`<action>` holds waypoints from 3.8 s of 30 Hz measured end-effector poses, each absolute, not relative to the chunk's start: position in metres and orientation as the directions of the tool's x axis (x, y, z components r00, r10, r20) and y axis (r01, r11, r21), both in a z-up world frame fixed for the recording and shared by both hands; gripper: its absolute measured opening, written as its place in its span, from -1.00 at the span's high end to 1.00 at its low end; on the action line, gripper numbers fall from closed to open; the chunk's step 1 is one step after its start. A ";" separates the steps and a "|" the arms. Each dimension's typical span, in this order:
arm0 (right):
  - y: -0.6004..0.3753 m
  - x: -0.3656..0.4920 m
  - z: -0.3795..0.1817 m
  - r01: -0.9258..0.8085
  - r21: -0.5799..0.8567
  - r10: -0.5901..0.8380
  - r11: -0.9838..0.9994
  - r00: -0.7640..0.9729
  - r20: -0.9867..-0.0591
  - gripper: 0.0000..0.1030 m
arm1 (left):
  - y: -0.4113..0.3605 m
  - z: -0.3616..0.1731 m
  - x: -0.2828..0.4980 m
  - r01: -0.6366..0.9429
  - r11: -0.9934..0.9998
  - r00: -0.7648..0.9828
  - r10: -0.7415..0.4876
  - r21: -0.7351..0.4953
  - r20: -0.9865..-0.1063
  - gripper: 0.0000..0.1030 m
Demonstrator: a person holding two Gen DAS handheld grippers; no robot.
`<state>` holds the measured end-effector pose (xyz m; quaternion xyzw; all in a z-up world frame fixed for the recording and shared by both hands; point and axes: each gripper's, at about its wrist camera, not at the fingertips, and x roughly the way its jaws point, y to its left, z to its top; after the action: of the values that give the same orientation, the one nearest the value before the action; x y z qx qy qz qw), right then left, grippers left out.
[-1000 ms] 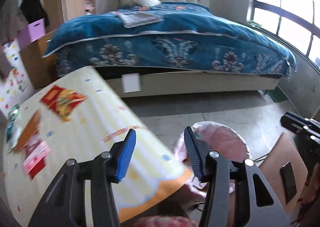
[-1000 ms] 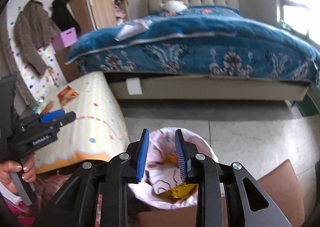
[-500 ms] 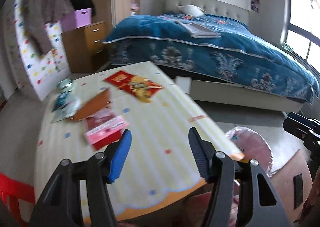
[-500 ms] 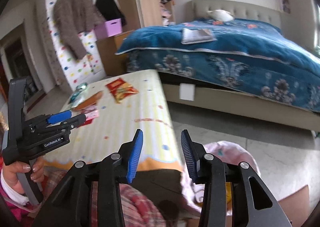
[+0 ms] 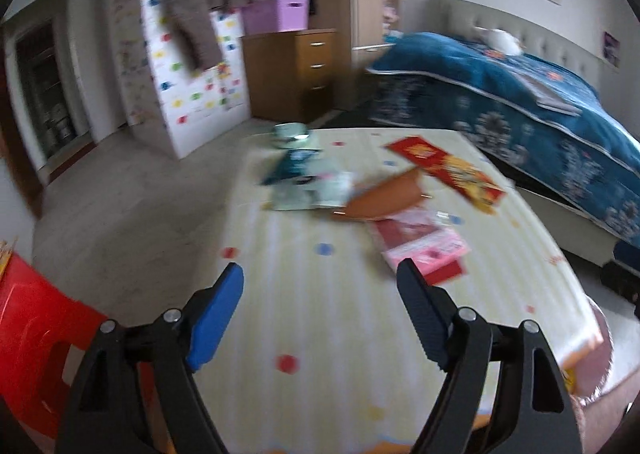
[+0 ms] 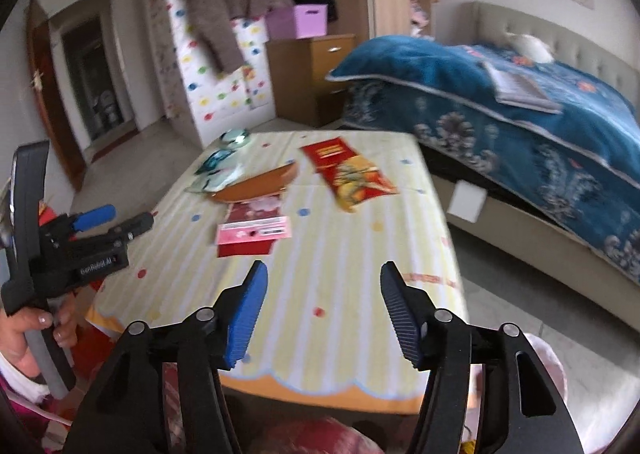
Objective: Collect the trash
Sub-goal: 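Move both grippers back over the table, then grasp the clear plastic bag with pink contents with the right gripper, then grasp the brown leather piece with the left gripper while the right gripper holds the clear bag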
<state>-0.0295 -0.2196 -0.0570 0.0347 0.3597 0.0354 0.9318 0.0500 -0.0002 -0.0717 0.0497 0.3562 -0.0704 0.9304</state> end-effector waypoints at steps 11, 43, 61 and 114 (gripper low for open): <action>-0.171 0.047 -0.091 -0.116 0.084 0.140 0.990 0.672 -0.728 -0.36 | 0.032 -0.089 0.092 0.084 0.995 0.715 -0.018 0.060 -0.699 -0.51; -0.158 0.067 -0.126 -0.144 0.048 0.126 0.988 0.603 -0.788 0.95 | 0.020 -0.106 0.109 0.156 0.987 0.668 -0.076 0.040 -0.741 -0.51; -0.231 0.004 -0.089 0.065 0.029 -0.024 0.997 0.694 -0.719 0.94 | -0.068 -0.106 0.078 0.381 0.923 0.626 -0.215 0.053 -0.750 -0.66; -0.245 -0.017 -0.078 0.018 0.102 0.059 0.995 0.715 -0.697 0.92 | -0.024 -0.127 0.097 0.181 0.967 0.481 -0.245 -0.179 -0.842 -0.04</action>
<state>-0.0174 -0.2447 -0.0782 0.0507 0.3775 0.0112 0.9246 0.0969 -0.0242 -0.1271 -0.0326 0.4943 -0.1240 0.8598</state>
